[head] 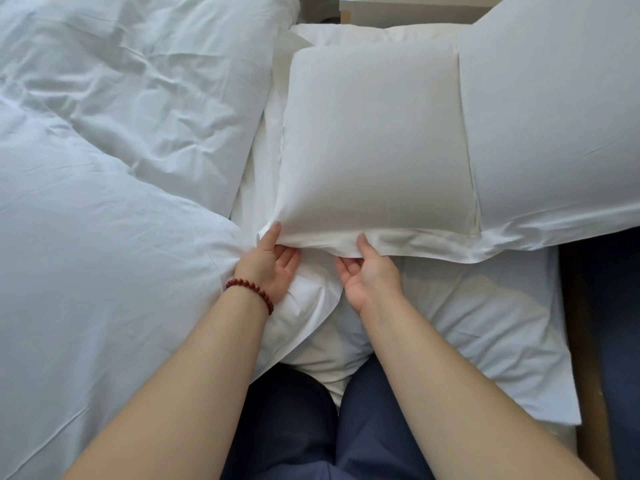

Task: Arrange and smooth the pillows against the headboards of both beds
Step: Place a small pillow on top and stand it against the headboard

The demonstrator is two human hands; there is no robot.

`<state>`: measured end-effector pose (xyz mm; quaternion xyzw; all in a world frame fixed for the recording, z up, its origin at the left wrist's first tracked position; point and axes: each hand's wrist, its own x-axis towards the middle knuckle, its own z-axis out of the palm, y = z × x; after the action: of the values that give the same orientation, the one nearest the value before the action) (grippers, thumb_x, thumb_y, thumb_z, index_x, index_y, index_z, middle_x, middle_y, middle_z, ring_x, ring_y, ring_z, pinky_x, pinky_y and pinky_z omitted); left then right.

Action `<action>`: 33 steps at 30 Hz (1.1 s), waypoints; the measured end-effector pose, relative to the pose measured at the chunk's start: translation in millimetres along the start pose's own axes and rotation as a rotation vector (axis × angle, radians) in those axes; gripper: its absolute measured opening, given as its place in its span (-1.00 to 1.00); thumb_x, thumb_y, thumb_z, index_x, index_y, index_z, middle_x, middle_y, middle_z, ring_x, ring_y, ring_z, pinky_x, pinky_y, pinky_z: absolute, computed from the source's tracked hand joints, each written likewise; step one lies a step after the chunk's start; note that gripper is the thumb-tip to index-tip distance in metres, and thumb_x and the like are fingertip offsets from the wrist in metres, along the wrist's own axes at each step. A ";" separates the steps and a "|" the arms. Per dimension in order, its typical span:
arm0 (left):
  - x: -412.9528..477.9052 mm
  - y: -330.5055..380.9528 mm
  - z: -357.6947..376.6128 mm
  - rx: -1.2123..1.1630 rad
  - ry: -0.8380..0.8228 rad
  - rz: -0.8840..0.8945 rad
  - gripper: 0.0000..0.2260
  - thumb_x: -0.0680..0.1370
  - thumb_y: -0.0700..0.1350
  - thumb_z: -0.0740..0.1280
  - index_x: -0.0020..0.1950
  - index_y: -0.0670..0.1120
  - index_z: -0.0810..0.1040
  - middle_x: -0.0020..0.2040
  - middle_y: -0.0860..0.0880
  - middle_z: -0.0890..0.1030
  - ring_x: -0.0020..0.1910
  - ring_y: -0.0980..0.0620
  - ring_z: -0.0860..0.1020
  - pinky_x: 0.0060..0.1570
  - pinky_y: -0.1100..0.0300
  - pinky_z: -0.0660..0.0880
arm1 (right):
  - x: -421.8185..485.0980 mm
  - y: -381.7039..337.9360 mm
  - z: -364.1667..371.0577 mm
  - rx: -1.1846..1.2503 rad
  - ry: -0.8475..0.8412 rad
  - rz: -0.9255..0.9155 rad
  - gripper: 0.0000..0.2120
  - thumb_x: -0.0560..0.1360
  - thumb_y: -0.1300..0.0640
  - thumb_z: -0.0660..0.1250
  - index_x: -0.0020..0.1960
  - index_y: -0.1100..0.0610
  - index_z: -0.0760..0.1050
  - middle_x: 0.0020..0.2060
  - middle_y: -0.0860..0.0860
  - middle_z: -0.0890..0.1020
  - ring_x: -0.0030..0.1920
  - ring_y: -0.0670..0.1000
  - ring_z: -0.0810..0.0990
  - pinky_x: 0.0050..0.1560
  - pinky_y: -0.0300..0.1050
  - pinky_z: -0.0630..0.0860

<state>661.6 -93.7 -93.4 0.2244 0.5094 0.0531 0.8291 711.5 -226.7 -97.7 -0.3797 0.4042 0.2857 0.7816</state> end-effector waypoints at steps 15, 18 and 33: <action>19.2 22.0 -22.9 -0.163 -0.010 0.223 -0.78 0.54 -0.46 0.21 -0.05 -0.14 0.47 -0.15 -0.09 0.61 -0.12 -0.02 0.61 -0.11 0.14 0.62 | -4.6 12.0 2.2 -0.127 0.073 -0.089 -0.89 0.52 0.20 0.41 -0.04 0.18 0.48 -0.13 0.09 0.64 -0.14 0.04 0.66 -0.15 -0.11 0.59; 21.9 28.1 -25.0 -0.177 -0.045 0.177 -0.76 0.49 -0.44 0.13 0.01 -0.19 0.48 -0.11 -0.12 0.61 -0.14 -0.07 0.62 -0.24 0.16 0.61 | -11.5 12.4 -16.3 -0.177 0.057 -0.079 -0.86 0.54 0.07 0.40 -0.03 0.14 0.52 -0.18 0.06 0.68 -0.15 0.01 0.70 -0.15 -0.13 0.58; 51.6 62.3 -5.1 0.549 0.050 0.336 -0.83 0.47 -0.09 0.48 -0.03 -0.15 0.69 -0.06 -0.17 0.71 -0.05 -0.15 0.68 0.04 -0.06 0.61 | 22.6 -64.4 105.9 -1.248 -0.343 -1.095 -0.81 0.50 0.05 0.43 0.10 0.07 0.65 0.04 -0.08 0.68 0.10 -0.15 0.60 0.18 -0.34 0.43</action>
<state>690.4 -20.0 -111.2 0.5192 0.4808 0.0552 0.7044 815.5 -171.6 -52.7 -0.8350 -0.1928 0.0913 0.5071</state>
